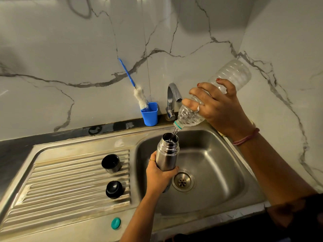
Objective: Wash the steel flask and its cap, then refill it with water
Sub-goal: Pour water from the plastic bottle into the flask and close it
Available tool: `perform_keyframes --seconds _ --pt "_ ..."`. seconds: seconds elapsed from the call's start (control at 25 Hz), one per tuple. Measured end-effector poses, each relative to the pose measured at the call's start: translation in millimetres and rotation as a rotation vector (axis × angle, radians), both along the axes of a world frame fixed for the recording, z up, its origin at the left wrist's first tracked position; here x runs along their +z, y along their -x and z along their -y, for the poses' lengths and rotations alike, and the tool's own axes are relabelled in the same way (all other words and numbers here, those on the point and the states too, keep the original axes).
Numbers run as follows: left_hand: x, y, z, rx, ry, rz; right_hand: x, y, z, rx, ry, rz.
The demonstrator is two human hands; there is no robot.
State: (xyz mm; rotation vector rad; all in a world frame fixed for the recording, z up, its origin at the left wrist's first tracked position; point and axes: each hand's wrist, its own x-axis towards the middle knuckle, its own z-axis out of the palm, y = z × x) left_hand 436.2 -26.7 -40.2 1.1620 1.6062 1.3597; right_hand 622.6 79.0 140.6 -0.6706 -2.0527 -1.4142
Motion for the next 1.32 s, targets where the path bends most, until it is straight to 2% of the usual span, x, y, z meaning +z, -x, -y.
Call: perform_keyframes --seconds 0.68,1.04,1.32 --pt "4 -2 1 0.013 -0.002 -0.001 6 13 1 0.117 -0.125 -0.049" --pt "7 0 0 0.008 -0.004 0.0 0 15 0 0.102 -0.115 -0.047" --pt "12 5 3 0.019 -0.01 -0.003 -23 19 2 0.023 -0.024 -0.151"
